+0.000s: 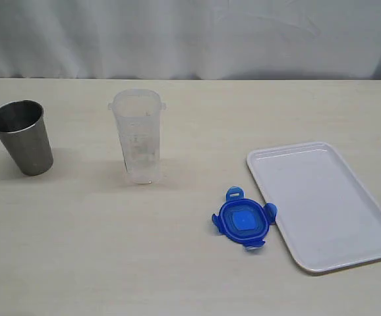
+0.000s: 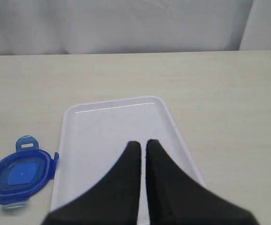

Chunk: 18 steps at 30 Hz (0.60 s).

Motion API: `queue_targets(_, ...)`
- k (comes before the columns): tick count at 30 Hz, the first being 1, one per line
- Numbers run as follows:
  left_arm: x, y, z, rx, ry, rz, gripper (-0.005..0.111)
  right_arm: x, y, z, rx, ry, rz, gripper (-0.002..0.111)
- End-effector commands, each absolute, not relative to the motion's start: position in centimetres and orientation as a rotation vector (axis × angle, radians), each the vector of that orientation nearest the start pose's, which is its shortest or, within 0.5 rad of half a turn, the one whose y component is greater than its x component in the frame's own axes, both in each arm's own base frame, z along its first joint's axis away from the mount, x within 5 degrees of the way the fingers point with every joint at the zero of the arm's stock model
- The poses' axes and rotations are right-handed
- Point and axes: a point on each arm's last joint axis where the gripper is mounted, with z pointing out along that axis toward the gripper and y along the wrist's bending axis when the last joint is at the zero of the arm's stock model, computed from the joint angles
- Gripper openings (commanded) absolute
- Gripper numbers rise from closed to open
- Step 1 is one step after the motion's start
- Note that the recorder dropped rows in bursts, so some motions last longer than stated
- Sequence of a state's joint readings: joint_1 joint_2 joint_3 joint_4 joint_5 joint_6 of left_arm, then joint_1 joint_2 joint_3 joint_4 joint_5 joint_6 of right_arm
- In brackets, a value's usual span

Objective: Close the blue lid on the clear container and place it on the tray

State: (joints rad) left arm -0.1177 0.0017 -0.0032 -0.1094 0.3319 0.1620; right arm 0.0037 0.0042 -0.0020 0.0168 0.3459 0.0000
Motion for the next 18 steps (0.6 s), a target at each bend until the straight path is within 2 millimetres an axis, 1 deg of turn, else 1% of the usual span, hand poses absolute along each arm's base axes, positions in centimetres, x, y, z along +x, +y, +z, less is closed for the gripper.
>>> queue_targets(1, 5.4, -0.7, 18.5, 0.251, 1.775, 0.028, 0.000, 5.3, 0.1, 18.2, 0.010, 1.830, 0.023, 0.005)
queue_targets(6, 5.4, -0.4, 18.7, 0.329, 1.748, 0.143, 0.000, 5.3, 0.1, 18.2, 0.010, 1.830, 0.023, 0.005)
queue_targets(8, 5.5, -0.4, 19.2, 0.333, 1.691, 0.156, 0.000, 5.3, 0.1, 18.2, 0.010, 1.830, 0.023, 0.005)
queue_targets(9, 5.6, -0.5, 19.6, 0.319, 1.646, 0.143, 0.000, 5.3, 0.1, 18.2, 0.010, 1.830, 0.023, 0.005)
queue_targets(11, 5.6, -0.7, 20.7, 0.192, 1.541, 0.009, 0.000, 5.3, 0.1, 18.2, 0.010, 1.830, 0.023, 0.005)
queue_targets(12, 5.6, -0.7, 21.2, 0.152, 1.484, -0.025, 0.000, 5.3, 0.1, 18.2, 0.010, 1.830, 0.023, 0.005)
queue_targets(14, 5.4, -0.6, 22.6, 0.132, 1.333, -0.015, 0.000, 5.3, 0.1, 18.2, 0.010, 1.830, 0.023, 0.005)
queue_targets(16, 5.1, -0.4, 23.7, 0.077, 1.216, -0.060, 0.000, 5.3, 0.1, 18.2, 0.010, 1.830, 0.023, 0.005)
queue_targets(18, 4.8, -0.2, 24.4, -0.031, 1.129, -0.187, 0.000, 5.3, 0.1, 18.2, 0.010, 1.830, 0.023, 0.005)
